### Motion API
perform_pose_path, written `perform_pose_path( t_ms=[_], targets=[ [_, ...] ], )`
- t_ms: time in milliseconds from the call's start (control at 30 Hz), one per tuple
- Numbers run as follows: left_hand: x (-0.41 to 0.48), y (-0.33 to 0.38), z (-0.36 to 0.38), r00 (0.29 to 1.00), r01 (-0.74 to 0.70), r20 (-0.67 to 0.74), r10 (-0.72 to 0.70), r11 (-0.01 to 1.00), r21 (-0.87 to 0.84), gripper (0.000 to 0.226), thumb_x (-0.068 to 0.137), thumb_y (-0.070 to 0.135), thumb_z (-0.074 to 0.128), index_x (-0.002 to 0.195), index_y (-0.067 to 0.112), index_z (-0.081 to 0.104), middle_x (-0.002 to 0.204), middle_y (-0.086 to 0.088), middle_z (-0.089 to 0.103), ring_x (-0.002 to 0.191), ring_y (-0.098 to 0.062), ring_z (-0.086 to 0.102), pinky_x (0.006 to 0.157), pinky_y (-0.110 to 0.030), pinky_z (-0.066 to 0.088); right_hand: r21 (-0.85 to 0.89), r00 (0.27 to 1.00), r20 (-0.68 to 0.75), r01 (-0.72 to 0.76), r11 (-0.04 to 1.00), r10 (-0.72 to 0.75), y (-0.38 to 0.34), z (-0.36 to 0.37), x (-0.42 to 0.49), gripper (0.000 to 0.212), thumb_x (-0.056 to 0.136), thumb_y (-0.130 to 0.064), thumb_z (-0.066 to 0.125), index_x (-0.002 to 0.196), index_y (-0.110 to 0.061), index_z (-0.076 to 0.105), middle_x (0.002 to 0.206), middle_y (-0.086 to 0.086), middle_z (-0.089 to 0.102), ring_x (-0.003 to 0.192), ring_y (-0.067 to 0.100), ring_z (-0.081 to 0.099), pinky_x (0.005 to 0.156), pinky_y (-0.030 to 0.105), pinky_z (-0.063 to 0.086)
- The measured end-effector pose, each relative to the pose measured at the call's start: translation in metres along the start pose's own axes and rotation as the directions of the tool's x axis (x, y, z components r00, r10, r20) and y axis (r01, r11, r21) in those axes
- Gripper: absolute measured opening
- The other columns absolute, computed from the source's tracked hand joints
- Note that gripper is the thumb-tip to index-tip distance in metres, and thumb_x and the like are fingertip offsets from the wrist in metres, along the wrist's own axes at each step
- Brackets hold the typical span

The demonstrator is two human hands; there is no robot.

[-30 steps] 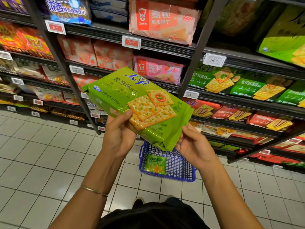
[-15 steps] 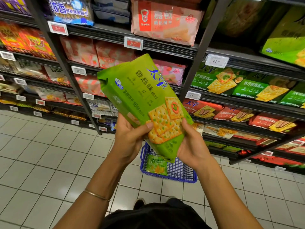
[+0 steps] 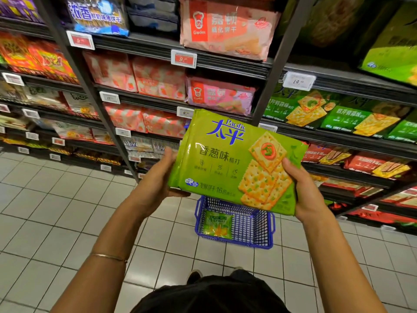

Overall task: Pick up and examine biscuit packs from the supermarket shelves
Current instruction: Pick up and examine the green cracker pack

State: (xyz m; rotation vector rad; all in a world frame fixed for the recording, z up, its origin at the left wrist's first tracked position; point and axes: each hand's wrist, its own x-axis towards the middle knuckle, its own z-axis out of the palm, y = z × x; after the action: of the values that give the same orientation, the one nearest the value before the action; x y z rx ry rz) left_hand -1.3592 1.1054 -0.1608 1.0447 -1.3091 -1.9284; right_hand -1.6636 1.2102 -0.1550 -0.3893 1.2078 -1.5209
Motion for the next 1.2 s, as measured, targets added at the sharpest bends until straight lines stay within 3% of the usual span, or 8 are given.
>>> perform_pose_path(
  t_ms=[200, 300, 400, 533, 633, 733, 867, 1200],
  targets=[
    [0.011, -0.005, 0.006, 0.934, -0.212, -0.254, 0.251, 0.962, 0.174, 0.026, 0.108, 0.033, 0.054, 0.124, 0.021, 0.07, 0.105, 0.007, 0.078, 0.094, -0.011, 0.072, 0.07, -0.026, 0.058, -0.049, 0.999, 0.021, 0.033, 0.998, -0.032, 0.003, -0.009, -0.002, 0.046, 0.092, -0.027, 0.062, 0.136, -0.017, 0.062, 0.13, 0.013, 0.071, 0.116, 0.033, 0.071, 0.087, 0.048, 0.062],
    [0.014, -0.003, 0.007, 0.91, -0.212, -0.317, 0.268, 0.957, 0.199, 0.01, 0.105, 0.022, 0.061, 0.108, 0.016, 0.067, 0.077, 0.011, 0.074, 0.065, 0.0, 0.066, 0.051, -0.017, 0.051, -0.079, 0.999, 0.035, 0.036, 0.996, -0.033, 0.005, -0.011, -0.004, 0.044, 0.092, -0.026, 0.062, 0.135, -0.017, 0.062, 0.13, 0.013, 0.072, 0.114, 0.032, 0.072, 0.085, 0.045, 0.063],
    [0.016, -0.001, 0.007, 0.93, -0.152, -0.307, 0.2, 0.973, 0.175, 0.011, 0.105, 0.023, 0.06, 0.097, 0.018, 0.065, 0.067, 0.012, 0.068, 0.057, -0.002, 0.061, 0.049, -0.019, 0.049, -0.089, 0.999, 0.035, 0.032, 0.996, -0.029, 0.007, -0.014, -0.004, 0.043, 0.092, -0.026, 0.063, 0.134, -0.018, 0.063, 0.129, 0.013, 0.072, 0.114, 0.032, 0.072, 0.083, 0.044, 0.063],
    [0.018, 0.0, 0.007, 0.977, -0.028, -0.207, 0.043, 0.997, 0.072, 0.025, 0.107, 0.033, 0.056, 0.104, 0.013, 0.07, 0.092, -0.007, 0.069, 0.083, -0.022, 0.063, 0.075, -0.035, 0.048, -0.078, 1.0, 0.028, 0.014, 0.997, -0.012, 0.008, -0.016, -0.002, 0.041, 0.091, -0.026, 0.065, 0.132, -0.019, 0.065, 0.128, 0.013, 0.073, 0.112, 0.032, 0.073, 0.08, 0.044, 0.063],
    [0.019, -0.003, 0.008, 0.966, -0.058, -0.246, 0.078, 0.994, 0.09, 0.034, 0.108, 0.027, 0.054, 0.078, 0.03, 0.07, 0.077, 0.003, 0.065, 0.072, -0.016, 0.058, 0.066, -0.031, 0.044, -0.06, 1.0, 0.028, 0.009, 0.998, -0.007, 0.008, -0.018, -0.001, 0.04, 0.091, -0.027, 0.068, 0.13, -0.02, 0.066, 0.127, 0.012, 0.073, 0.11, 0.031, 0.074, 0.077, 0.043, 0.063],
    [0.02, -0.005, 0.007, 0.917, -0.168, -0.341, 0.207, 0.976, 0.142, 0.031, 0.107, 0.016, 0.055, 0.079, 0.024, 0.063, 0.066, 0.01, 0.061, 0.058, -0.005, 0.053, 0.054, -0.022, 0.045, -0.055, 1.0, 0.029, 0.005, 0.998, -0.003, 0.008, -0.02, 0.001, 0.043, 0.093, -0.026, 0.067, 0.134, -0.018, 0.063, 0.129, 0.012, 0.072, 0.112, 0.032, 0.073, 0.08, 0.045, 0.063],
    [0.021, -0.005, 0.009, 0.869, -0.234, -0.399, 0.293, 0.953, 0.19, 0.024, 0.107, 0.016, 0.056, 0.084, 0.02, 0.062, 0.078, -0.001, 0.062, 0.072, -0.016, 0.053, 0.071, -0.035, 0.046, -0.047, 1.0, 0.024, -0.005, 0.999, 0.006, 0.008, -0.017, 0.004, 0.05, 0.091, -0.026, 0.063, 0.14, -0.014, 0.059, 0.132, 0.014, 0.071, 0.116, 0.033, 0.071, 0.085, 0.048, 0.063],
    [0.02, -0.007, 0.013, 0.857, -0.255, -0.405, 0.318, 0.946, 0.201, 0.014, 0.099, 0.013, 0.069, 0.086, 0.015, 0.068, 0.089, -0.005, 0.071, 0.086, -0.024, 0.062, 0.083, -0.046, 0.054, 0.002, 0.998, 0.053, -0.022, 1.0, 0.022, 0.006, -0.008, 0.005, 0.055, 0.091, -0.025, 0.06, 0.144, -0.01, 0.056, 0.13, 0.015, 0.071, 0.111, 0.031, 0.073, 0.084, 0.047, 0.063]
  ],
)
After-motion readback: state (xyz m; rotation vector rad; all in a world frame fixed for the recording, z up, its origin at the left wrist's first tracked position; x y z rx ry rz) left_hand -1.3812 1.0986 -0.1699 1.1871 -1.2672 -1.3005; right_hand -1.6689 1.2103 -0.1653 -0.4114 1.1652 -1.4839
